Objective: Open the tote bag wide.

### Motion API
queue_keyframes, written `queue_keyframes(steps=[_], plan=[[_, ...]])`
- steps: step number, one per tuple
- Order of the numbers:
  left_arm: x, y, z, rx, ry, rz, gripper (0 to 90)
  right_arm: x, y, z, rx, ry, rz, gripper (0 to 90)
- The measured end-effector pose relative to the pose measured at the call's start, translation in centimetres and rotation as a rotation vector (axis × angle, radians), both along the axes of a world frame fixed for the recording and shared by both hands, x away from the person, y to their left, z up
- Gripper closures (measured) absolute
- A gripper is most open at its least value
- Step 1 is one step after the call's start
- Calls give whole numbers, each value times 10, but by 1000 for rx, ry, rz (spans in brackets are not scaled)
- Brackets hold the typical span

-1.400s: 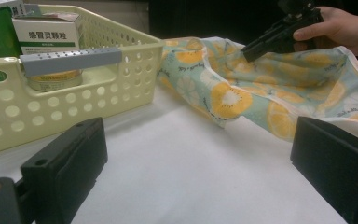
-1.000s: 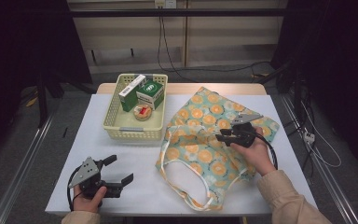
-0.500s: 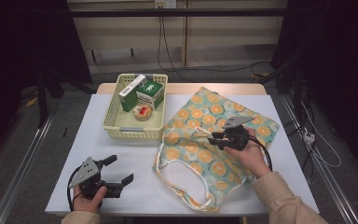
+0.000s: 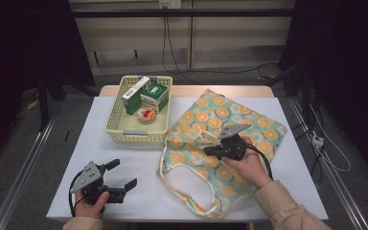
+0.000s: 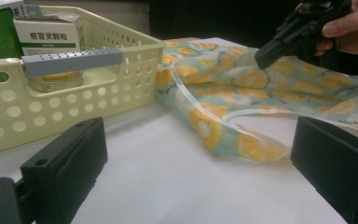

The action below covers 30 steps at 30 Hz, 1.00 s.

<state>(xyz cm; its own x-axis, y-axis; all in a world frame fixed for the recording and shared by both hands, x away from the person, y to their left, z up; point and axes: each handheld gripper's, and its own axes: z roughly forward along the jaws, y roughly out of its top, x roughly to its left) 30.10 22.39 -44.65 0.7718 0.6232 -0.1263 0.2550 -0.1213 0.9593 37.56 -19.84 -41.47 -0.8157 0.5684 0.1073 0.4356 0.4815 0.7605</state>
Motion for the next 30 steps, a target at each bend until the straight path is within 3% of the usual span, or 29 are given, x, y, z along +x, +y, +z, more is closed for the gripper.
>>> queue_keyframes(steps=[4,6,12,16,21,24,30], plan=[[0,0,0,0,0,-1,36,-1,7,-9,-44,24,17,896],[0,0,0,0,0,-1,36,1,6,-18,-73,35,-20,810],[1,0,0,2,3,-2,36,10,-6,-34,-131,18,-101,705],[0,0,0,1,3,-2,36,17,-16,-38,-120,15,-154,613],[1,0,-1,-1,3,-3,36,19,-21,-43,-123,2,-175,556],[1,-1,-1,-1,5,-2,36,20,-23,-44,-129,-17,-190,589],[0,-1,-1,-2,5,-1,36,22,-28,-44,-126,-16,-194,846]])
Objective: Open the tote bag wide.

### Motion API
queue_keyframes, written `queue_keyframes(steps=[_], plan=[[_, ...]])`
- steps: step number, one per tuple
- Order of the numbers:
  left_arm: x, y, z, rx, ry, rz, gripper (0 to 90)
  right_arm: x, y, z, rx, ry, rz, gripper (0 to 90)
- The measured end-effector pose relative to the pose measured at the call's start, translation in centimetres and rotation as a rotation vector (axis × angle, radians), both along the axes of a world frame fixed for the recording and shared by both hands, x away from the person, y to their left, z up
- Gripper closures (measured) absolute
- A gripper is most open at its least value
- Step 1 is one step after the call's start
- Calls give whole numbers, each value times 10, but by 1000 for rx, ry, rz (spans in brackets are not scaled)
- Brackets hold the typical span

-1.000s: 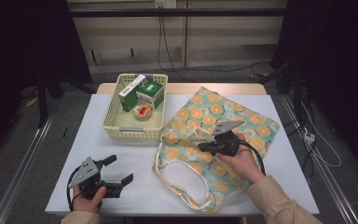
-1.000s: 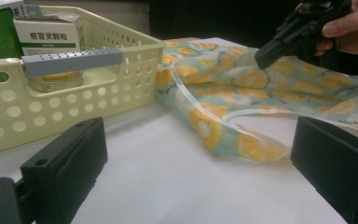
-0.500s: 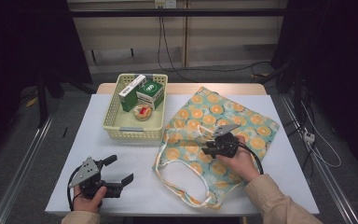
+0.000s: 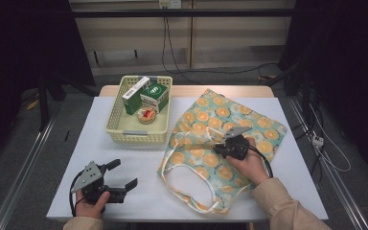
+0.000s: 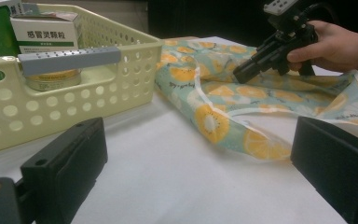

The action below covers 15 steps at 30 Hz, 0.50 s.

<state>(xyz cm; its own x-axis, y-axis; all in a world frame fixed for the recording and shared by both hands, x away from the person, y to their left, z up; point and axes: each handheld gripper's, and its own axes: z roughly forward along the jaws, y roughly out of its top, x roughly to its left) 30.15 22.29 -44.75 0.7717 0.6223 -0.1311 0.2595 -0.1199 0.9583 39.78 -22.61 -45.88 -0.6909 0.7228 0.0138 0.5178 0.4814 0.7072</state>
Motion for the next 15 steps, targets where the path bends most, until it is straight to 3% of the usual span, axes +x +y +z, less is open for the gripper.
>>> queue_keyframes(steps=[2,7,10,15], plan=[[0,0,0,0,0,-1,36,1,0,0,4,1,-2,898],[0,1,0,0,-3,2,36,0,-1,2,12,20,-6,900],[0,1,0,-1,-2,1,36,-6,2,6,74,55,18,900],[0,0,0,1,0,-1,36,-19,13,25,140,58,69,900]])
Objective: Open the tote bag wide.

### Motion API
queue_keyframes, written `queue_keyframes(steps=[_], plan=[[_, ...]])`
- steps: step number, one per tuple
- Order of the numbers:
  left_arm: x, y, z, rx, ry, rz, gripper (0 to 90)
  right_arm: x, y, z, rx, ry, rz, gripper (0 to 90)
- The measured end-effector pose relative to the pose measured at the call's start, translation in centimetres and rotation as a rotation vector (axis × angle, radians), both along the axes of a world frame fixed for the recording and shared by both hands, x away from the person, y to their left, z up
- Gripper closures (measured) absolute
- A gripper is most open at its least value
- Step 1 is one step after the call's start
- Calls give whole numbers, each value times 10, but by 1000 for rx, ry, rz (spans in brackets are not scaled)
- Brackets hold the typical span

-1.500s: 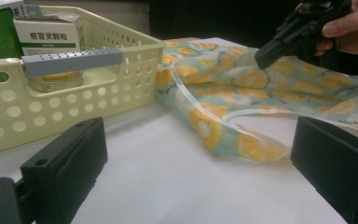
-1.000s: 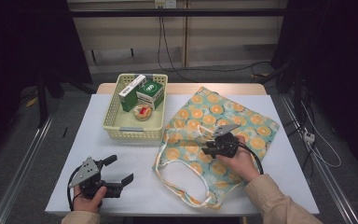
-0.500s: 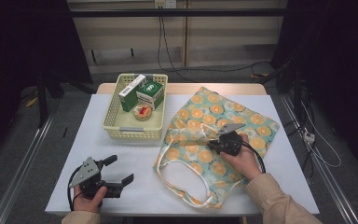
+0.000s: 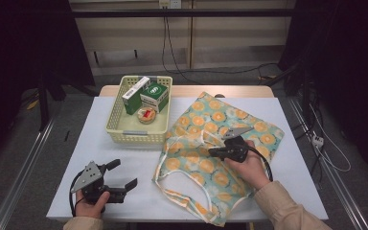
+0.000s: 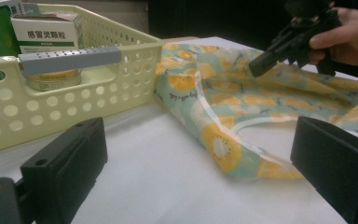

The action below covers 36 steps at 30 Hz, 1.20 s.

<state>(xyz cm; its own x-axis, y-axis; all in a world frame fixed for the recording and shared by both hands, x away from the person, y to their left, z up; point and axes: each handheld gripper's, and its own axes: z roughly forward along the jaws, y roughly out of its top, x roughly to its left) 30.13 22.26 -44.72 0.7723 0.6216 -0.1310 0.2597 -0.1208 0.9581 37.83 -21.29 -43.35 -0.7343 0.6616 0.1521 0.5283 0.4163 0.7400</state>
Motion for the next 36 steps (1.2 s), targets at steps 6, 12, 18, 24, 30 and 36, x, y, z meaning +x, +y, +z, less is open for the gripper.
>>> queue_keyframes(steps=[6,12,18,24,30,36], plan=[[0,-1,0,4,-4,-5,36,5,-9,19,7,-57,-33,900],[1,1,0,-1,-1,-1,36,22,-31,6,-37,-62,-144,898],[1,0,-1,-7,3,-1,36,28,-34,-12,-64,-48,-173,779],[0,0,-1,-6,1,-1,36,26,-24,-19,-95,-30,-119,591],[1,0,-1,-5,0,-3,36,22,-20,-26,-133,-53,-96,554],[1,-1,-1,-2,0,-5,36,22,-18,-26,-126,-60,-75,776]])
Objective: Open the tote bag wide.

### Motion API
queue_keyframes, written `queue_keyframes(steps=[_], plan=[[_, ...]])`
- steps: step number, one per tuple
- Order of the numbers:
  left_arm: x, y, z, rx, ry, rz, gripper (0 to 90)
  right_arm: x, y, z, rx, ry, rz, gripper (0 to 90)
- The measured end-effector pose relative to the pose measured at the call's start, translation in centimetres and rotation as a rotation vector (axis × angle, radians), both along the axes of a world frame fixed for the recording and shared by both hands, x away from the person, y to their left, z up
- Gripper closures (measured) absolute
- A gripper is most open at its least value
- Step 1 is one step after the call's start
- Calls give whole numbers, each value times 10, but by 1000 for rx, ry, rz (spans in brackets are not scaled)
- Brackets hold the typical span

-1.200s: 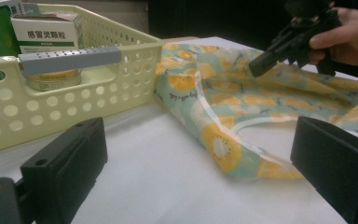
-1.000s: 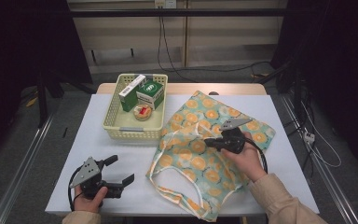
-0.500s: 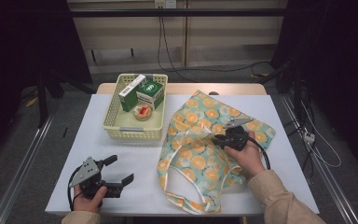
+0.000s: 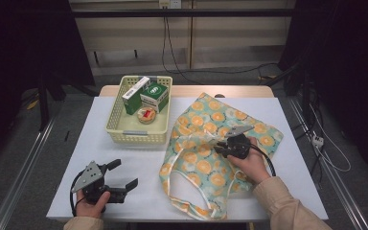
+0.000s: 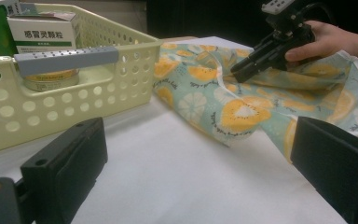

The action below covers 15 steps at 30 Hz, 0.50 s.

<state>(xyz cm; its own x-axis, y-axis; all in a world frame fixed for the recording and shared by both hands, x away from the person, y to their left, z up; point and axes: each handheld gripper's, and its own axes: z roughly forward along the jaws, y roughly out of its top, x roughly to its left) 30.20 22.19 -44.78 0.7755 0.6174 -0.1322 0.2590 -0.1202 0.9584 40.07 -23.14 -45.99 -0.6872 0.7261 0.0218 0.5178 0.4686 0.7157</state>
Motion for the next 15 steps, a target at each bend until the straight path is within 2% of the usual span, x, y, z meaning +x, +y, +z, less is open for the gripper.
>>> queue_keyframes(steps=[2,5,10,15], plan=[[0,0,0,1,0,0,36,1,0,0,11,7,-5,847],[0,0,0,0,-1,0,36,2,0,0,14,12,-1,894],[0,1,1,0,-2,4,36,1,2,3,-12,6,8,900],[0,1,1,0,-1,7,36,0,-1,16,29,-5,6,900]])
